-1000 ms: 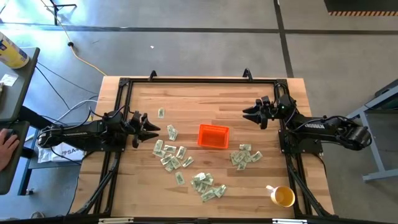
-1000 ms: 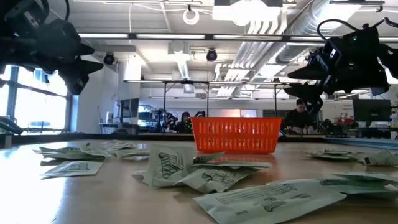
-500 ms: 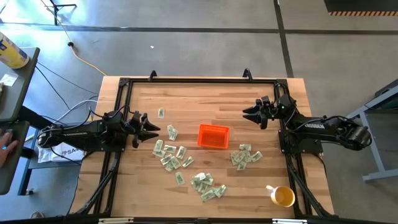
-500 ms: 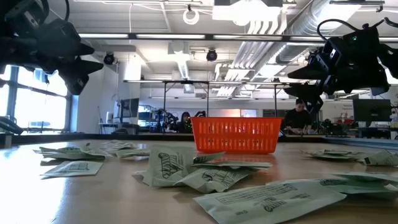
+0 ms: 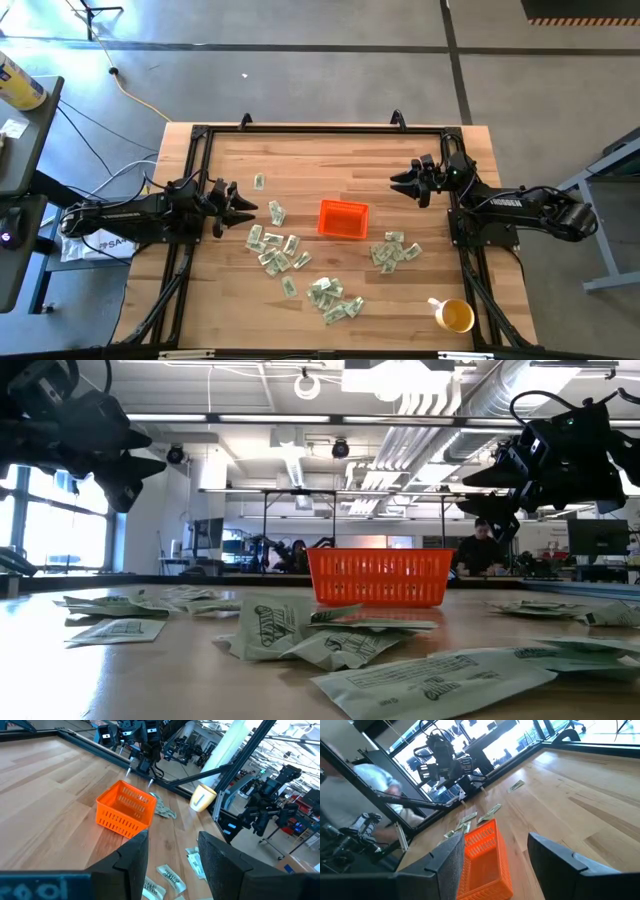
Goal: Pick and place Stevia / Truvia into bins
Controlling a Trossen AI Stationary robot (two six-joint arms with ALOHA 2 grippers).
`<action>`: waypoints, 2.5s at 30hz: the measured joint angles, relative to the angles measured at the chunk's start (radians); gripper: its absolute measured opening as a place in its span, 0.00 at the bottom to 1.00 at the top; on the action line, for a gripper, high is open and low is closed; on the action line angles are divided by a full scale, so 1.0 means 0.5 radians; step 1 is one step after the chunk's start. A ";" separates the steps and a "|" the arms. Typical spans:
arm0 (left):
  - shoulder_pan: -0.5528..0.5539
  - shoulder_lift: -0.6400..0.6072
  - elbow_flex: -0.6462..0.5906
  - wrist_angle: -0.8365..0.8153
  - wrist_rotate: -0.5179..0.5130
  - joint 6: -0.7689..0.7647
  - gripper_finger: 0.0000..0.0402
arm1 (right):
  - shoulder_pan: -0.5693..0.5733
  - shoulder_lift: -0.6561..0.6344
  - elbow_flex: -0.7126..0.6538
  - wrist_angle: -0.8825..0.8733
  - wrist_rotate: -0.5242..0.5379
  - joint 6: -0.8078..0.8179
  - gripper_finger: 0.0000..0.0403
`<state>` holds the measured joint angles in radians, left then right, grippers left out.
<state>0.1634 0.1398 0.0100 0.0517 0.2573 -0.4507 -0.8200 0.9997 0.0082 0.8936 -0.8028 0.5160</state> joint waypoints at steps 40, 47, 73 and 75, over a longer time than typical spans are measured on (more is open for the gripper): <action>0.000 -0.001 0.000 0.090 -0.428 -1.215 0.52 | -0.001 0.001 -0.001 0.000 0.001 0.001 0.52; 0.000 0.000 0.000 0.104 -0.431 -1.501 0.52 | 0.000 0.000 -0.001 0.000 0.000 0.001 0.52; 0.000 0.027 0.022 0.279 -1.610 -1.675 0.52 | 0.010 0.001 0.018 0.000 1.131 1.208 0.52; 0.000 0.027 0.024 0.236 -1.621 -1.675 0.52 | 0.010 0.001 0.021 -0.007 1.119 1.206 0.52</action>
<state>0.1635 0.1532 0.0219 0.1695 -0.5533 -1.2884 -0.8150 1.0000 0.0184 0.8900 -0.2432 1.1191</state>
